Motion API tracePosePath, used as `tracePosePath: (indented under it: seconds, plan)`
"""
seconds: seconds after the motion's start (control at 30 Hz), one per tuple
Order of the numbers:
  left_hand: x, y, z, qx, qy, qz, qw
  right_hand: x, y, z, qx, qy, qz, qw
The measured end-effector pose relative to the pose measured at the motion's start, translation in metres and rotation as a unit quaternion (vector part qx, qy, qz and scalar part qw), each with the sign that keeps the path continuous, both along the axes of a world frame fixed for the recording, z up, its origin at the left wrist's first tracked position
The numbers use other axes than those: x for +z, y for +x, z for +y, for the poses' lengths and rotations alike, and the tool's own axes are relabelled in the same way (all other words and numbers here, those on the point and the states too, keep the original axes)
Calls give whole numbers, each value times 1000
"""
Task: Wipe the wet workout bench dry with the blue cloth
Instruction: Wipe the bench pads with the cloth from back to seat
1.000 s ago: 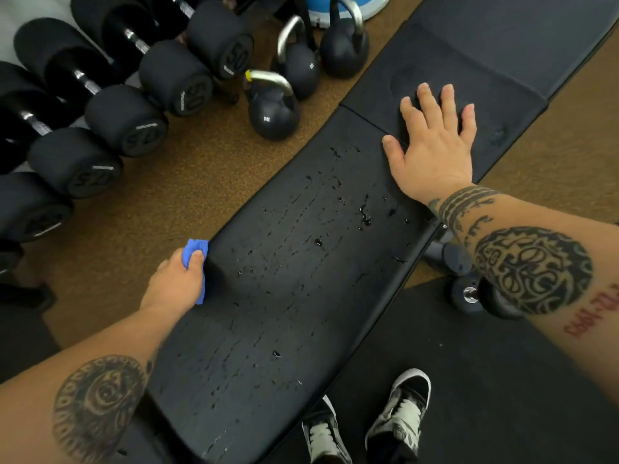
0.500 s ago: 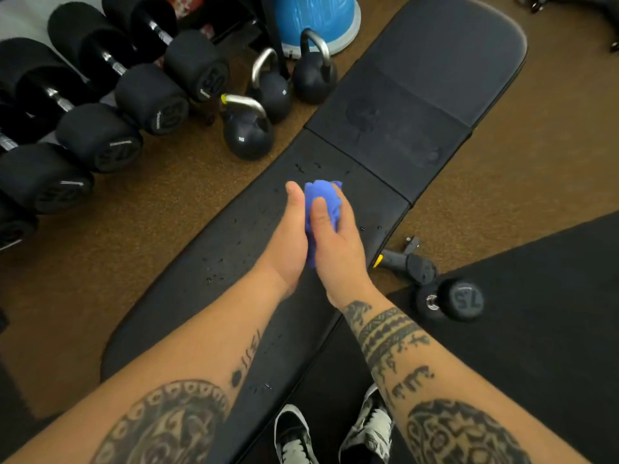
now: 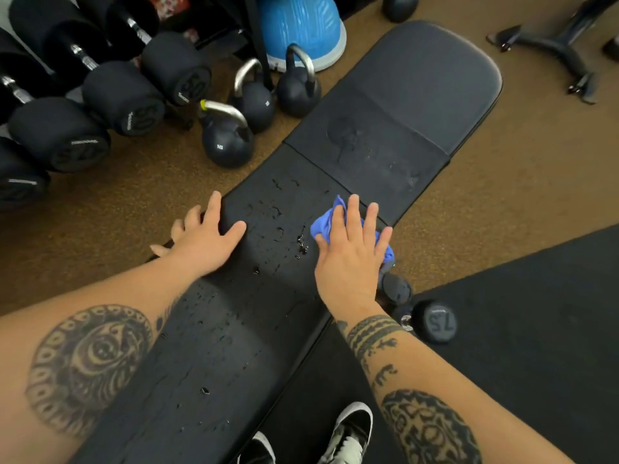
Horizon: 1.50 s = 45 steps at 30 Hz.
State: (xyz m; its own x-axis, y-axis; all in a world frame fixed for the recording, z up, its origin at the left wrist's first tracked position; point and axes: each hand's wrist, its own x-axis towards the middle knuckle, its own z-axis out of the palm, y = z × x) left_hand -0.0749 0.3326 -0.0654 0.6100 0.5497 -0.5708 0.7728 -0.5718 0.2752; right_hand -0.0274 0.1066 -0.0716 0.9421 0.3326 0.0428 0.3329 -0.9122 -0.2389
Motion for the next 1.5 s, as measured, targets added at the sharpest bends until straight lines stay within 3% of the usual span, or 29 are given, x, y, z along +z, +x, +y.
tracePosePath:
  seconds: [0.33,0.43,0.6,0.67,0.73,0.87,1.0,1.1,1.23,1.4,1.5]
  plan:
    - [-16,-4,5,-4,-15,-34,999,5,69,85,34,-33,-27,999]
    - [-17,-5,7,-2,-23,-41,999,9,85,104,159,-47,-30,986]
    - [-18,-5,6,4,-24,-57,998,21,98,72,371,-70,-5,926]
    - [-16,-5,5,5,-22,-52,998,21,89,48,341,-51,-18,938]
    - [-16,-5,5,5,-20,-51,998,15,77,43,247,-46,-27,968]
    - [-19,-4,4,17,-30,-59,998,10,65,97,90,-33,-20,995]
    - [-13,-6,7,94,-119,-118,981,5,45,112,245,-59,-17,968]
    - [-10,-6,5,101,-120,-125,980,5,8,68,314,-62,20,947]
    - [-8,-3,1,111,-115,-111,981,8,2,7,217,-55,2,975]
    - [-7,-6,1,104,-127,-119,979,11,34,49,60,-65,-12,996]
    - [-1,-8,2,100,-137,-106,980,4,14,53,151,-69,-19,986]
